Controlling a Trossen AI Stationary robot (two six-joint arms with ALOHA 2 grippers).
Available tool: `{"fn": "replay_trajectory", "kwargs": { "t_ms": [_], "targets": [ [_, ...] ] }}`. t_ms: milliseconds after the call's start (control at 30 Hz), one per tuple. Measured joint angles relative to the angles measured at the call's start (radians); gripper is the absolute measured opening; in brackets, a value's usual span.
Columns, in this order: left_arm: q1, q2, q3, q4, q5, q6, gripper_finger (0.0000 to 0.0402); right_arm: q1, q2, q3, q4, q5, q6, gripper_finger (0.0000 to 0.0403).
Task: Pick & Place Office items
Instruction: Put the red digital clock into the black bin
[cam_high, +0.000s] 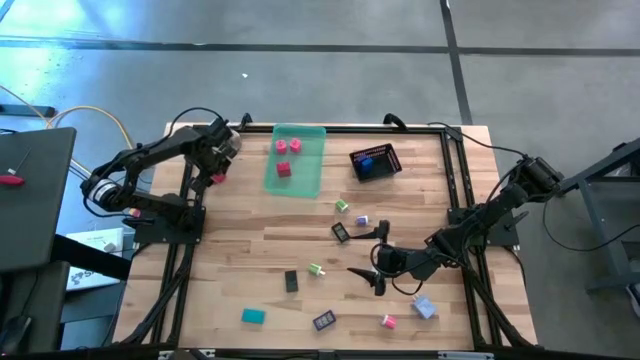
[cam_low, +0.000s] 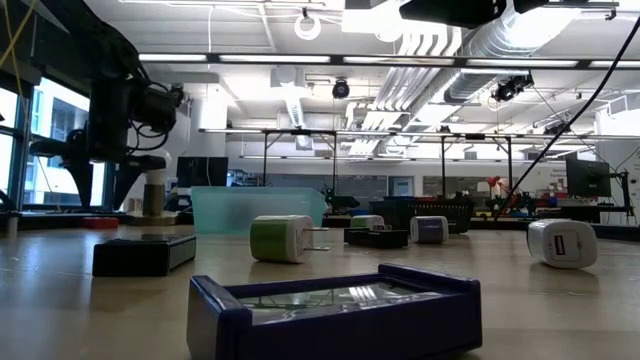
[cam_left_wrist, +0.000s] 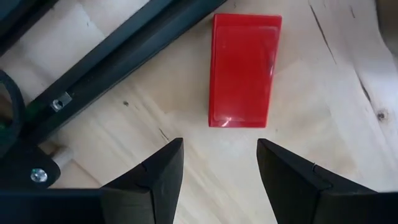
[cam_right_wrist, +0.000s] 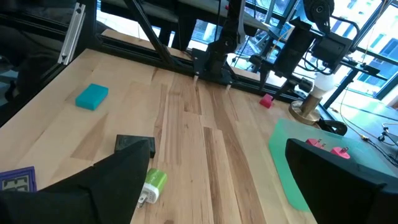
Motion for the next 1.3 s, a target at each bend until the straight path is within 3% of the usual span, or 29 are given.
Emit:
{"fn": "replay_trajectory", "kwargs": {
  "t_ms": [100,200,300,567,800,1300],
  "targets": [
    [0.017,0.0,0.0,0.003,0.023,0.002,0.0195,0.0,0.0,0.0,0.0,0.0,0.0,0.0365],
    [0.018,0.0,0.0,0.028,-0.031,0.005,0.0195,0.0,0.0,0.0,-0.003,0.0,0.0,0.0365],
    [0.018,0.0,0.0,0.032,-0.08,0.085,0.0195,0.0,0.0,0.0,-0.004,0.0,0.0,0.0365],
    [0.013,0.0,0.0,0.041,-0.087,0.285,0.0195,0.0,0.0,0.0,-0.005,0.0,0.0,0.0365],
    [0.012,0.0,0.0,0.041,-0.026,0.274,0.0195,0.0,0.0,0.0,-0.005,0.0,0.0,0.0365],
    [0.012,0.0,0.0,0.029,-0.014,0.203,0.0195,0.0,0.0,0.0,-0.007,0.0,-0.004,0.0365]
  ]
}}
